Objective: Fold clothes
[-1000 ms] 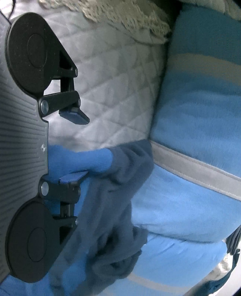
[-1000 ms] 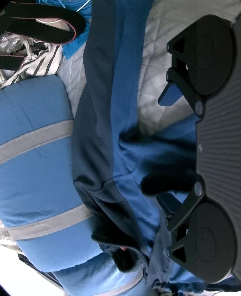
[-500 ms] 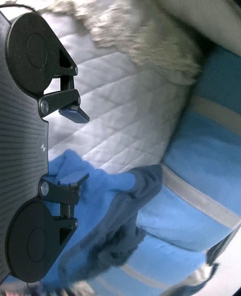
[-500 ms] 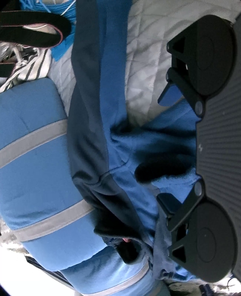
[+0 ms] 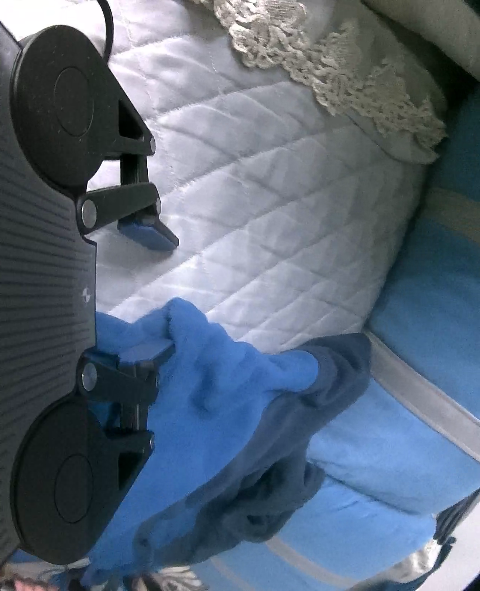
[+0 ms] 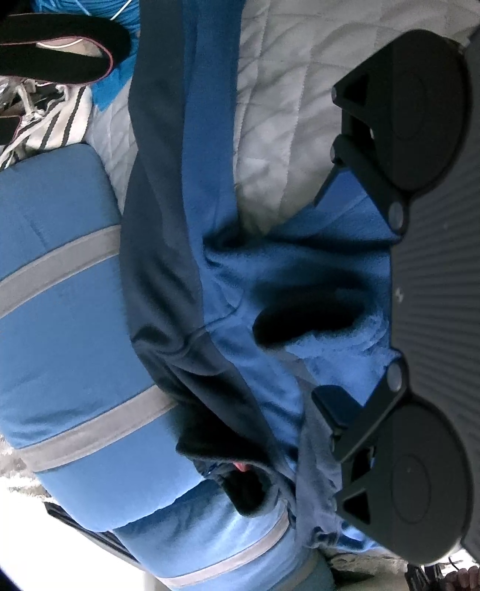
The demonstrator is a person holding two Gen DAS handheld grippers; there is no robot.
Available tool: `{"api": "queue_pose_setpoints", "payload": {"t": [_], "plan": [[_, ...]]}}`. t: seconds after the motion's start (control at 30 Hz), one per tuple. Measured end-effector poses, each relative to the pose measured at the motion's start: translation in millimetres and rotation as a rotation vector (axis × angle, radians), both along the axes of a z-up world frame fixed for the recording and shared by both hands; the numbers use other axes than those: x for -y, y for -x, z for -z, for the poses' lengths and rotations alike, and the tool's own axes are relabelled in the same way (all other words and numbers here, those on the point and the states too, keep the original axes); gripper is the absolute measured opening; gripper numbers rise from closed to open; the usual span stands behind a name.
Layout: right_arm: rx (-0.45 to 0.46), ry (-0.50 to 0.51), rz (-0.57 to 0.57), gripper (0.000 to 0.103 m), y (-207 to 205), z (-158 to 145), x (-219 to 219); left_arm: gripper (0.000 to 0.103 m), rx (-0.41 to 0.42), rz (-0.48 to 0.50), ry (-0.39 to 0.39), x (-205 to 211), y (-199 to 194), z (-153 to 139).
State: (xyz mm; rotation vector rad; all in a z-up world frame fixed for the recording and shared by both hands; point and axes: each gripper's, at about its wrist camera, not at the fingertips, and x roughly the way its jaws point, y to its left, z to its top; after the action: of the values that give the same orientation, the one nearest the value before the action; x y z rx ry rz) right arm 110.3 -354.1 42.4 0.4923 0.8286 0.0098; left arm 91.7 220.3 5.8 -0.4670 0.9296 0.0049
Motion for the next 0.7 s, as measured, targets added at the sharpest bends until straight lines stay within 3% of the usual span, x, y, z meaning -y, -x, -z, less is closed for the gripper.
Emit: {"api": "queue_pose_setpoints", "payload": {"t": [0.03, 0.07, 0.1, 0.13, 0.23, 0.33, 0.37, 0.5, 0.63, 0.7], "plan": [[-0.002, -0.001, 0.001, 0.103, 0, 0, 0, 0.036, 0.02, -0.01, 0.015, -1, 1, 2], [-0.004, -0.002, 0.002, 0.103, 0, 1, 0, 0.022, 0.033, -0.018, 0.042, -2, 1, 4], [-0.005, -0.003, 0.003, 0.103, -1, 1, 1, 0.017, 0.043, -0.035, 0.061, -2, 1, 5], [-0.005, -0.004, 0.001, 0.103, 0, 1, 0, 0.015, 0.053, -0.052, 0.079, -3, 2, 6], [-0.003, -0.007, -0.002, 0.103, 0, 0, 2, 0.01, 0.09, -0.059, -0.021, 3, -2, -7], [-0.003, -0.027, 0.001, 0.103, 0, 0, 6, 0.007, 0.099, -0.083, -0.051, 1, -5, -11], [-0.003, -0.036, 0.002, 0.103, 1, 0, 7, 0.0, 0.099, -0.09, -0.064, 1, -5, -10], [-0.013, -0.099, -0.008, 0.102, 1, 1, 12, 0.0, 0.09, -0.15, -0.285, -1, -7, -10], [-0.021, -0.165, -0.036, 0.095, 1, 2, 12, 0.007, 0.071, -0.212, -0.248, -12, -1, -18], [-0.032, -0.189, -0.051, 0.087, 1, 2, 9, 0.025, 0.086, -0.218, -0.232, -12, 4, -26]]}}
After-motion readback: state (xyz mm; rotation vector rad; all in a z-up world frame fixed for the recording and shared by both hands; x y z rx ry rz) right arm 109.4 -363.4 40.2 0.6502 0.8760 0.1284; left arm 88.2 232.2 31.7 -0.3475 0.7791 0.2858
